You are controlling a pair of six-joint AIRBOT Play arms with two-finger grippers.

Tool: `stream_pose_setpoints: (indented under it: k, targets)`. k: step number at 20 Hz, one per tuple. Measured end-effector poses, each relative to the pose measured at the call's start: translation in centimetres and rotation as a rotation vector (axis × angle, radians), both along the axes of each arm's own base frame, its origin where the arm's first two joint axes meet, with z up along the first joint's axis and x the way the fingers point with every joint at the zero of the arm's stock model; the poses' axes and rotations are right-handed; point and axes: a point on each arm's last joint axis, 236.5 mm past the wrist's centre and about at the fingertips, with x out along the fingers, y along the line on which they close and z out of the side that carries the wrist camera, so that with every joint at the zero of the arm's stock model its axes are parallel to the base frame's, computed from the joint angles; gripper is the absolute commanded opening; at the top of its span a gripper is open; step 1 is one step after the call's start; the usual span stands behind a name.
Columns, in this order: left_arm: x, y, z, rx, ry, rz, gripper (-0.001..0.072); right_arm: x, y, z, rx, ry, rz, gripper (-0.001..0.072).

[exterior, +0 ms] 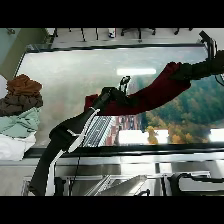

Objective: Fold the shirts.

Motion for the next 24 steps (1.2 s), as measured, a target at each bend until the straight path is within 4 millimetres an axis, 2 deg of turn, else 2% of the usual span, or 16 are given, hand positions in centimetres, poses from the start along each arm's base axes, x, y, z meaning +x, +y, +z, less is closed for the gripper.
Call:
stream_pose_setpoints:
  k: [4, 6, 7, 8, 10, 12, 14, 16, 17, 19, 20, 21, 22, 23, 24]
  targets:
    - [0.2, -0.9, 0.5, -0.053, 0.014, 0.031, 0.0016, -0.4, 1.3, 0.7, 0.005, -0.008, 0.027, 0.0024]
    - [1.1, 0.0, 2.5, -0.079, 0.016, 0.055, 0.0016, -0.5, 1.5, 0.7, 0.005, -0.002, 0.028, 0.0024]
    - [1.7, 1.0, 4.4, -0.098, 0.019, 0.066, 0.0015, -0.5, 1.5, 0.7, 0.005, -0.001, 0.028, 0.0024]
    - [2.2, 2.2, 6.6, -0.114, 0.019, 0.069, 0.0015, -0.5, 1.6, 0.7, 0.007, 0.001, 0.026, 0.0024]
    - [3.7, 6.7, 12.7, -0.144, -0.012, 0.080, 0.0015, -0.6, 1.7, 0.7, 0.008, 0.007, 0.022, 0.0024]
    - [5.2, 13.4, 20.5, -0.175, -0.089, 0.125, 0.0015, -0.4, 2.1, 0.7, 0.016, 0.014, 0.012, 0.0024]
    - [5.4, 21.5, 29.3, -0.199, -0.217, 0.209, 0.0015, 0.0, 4.2, 1.1, 0.041, 0.001, 0.019, 0.0024]
    - [3.9, 28.9, 36.6, -0.201, -0.353, 0.300, 0.0015, 0.8, 8.0, 1.4, 0.070, -0.028, 0.041, 0.0024]
    - [2.6, 32.1, 39.5, -0.192, -0.413, 0.342, 0.0015, 1.2, 10.9, 1.3, 0.090, -0.040, 0.062, 0.0025]
    - [-0.6, 37.0, 43.9, -0.157, -0.515, 0.410, 0.0015, 1.9, 17.8, 0.1, 0.133, -0.056, 0.104, 0.0025]
    - [-2.1, 38.8, 45.5, -0.135, -0.555, 0.435, 0.0016, 2.0, 21.7, -1.1, 0.153, -0.055, 0.123, 0.0041]
    - [-3.7, 40.3, 46.8, -0.111, -0.593, 0.457, 0.0016, 2.0, 25.9, -2.8, 0.170, -0.057, 0.139, 0.0247]
    - [-5.0, 41.5, 47.8, -0.089, -0.626, 0.475, 0.0016, 2.0, 30.1, -4.6, 0.189, -0.067, 0.144, 0.0590]
    - [-6.0, 42.3, 48.5, -0.070, -0.649, 0.489, 0.0016, 1.9, 33.8, -6.6, 0.203, -0.085, 0.141, 0.0630]
    - [-6.9, 43.0, 49.2, -0.054, -0.671, 0.502, 0.0015, 1.6, 37.1, -8.8, 0.210, -0.101, 0.134, 0.0581]
